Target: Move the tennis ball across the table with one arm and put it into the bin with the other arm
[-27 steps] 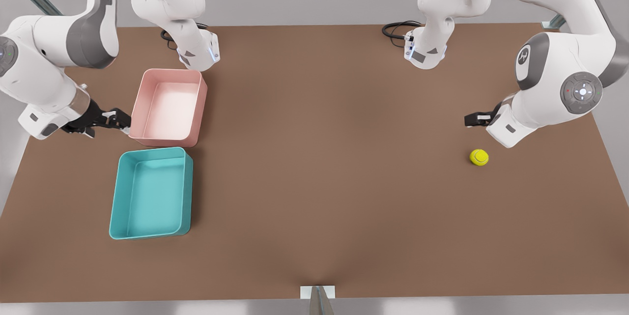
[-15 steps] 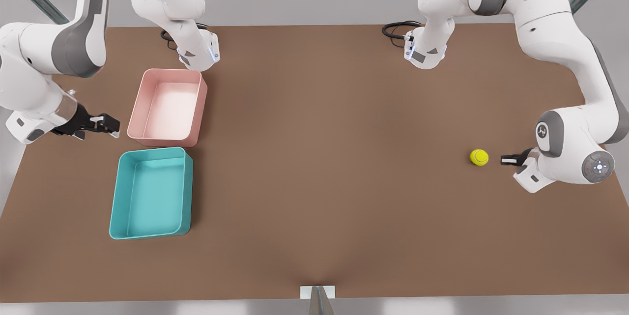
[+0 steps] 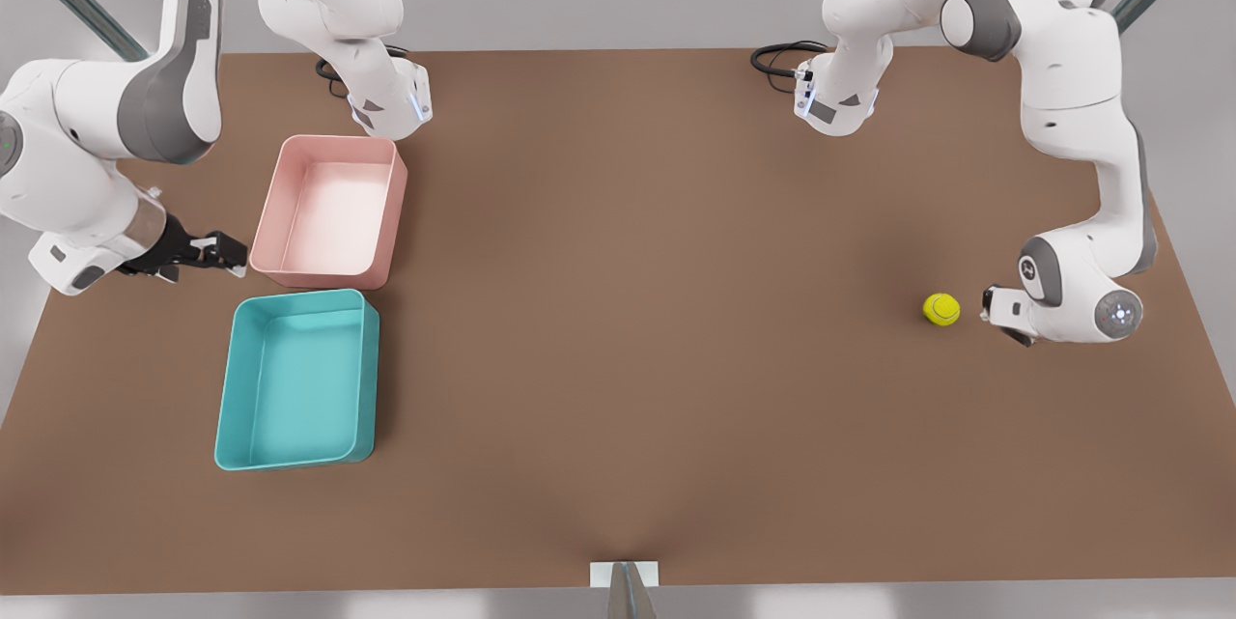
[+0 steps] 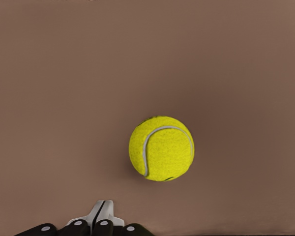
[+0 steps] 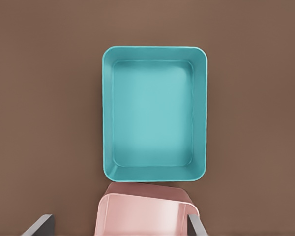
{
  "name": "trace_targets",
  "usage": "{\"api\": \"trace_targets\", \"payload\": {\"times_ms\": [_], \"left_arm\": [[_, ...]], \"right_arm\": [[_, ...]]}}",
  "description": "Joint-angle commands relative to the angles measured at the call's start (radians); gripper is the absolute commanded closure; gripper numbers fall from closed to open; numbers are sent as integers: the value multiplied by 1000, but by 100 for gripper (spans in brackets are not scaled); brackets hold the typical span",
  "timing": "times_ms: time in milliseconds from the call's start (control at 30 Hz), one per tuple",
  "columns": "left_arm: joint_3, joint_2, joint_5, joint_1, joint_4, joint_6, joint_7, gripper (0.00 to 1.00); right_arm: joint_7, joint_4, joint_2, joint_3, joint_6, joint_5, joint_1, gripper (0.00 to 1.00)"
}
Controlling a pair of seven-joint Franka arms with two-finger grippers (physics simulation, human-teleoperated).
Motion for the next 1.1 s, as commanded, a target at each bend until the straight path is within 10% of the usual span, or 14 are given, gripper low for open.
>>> {"api": "trace_targets", "payload": {"times_ms": [0,700,900,1067], "left_arm": [[1,-2,18,3,-30,125,852,79],[3,4,10,-15,-119,120,622,79],[-264,-39,-30,-135,-28,42,-397,79],[-221,-86,24,-154,166,-292,-769,74]], "right_arm": [[-1,1,1,0,-1,1,2,0],[-8,6,8,0,-1,2,2,0],[-8,6,8,0,-1,1,2,0],[-7,6,8,0,-1,0,2,0]]}}
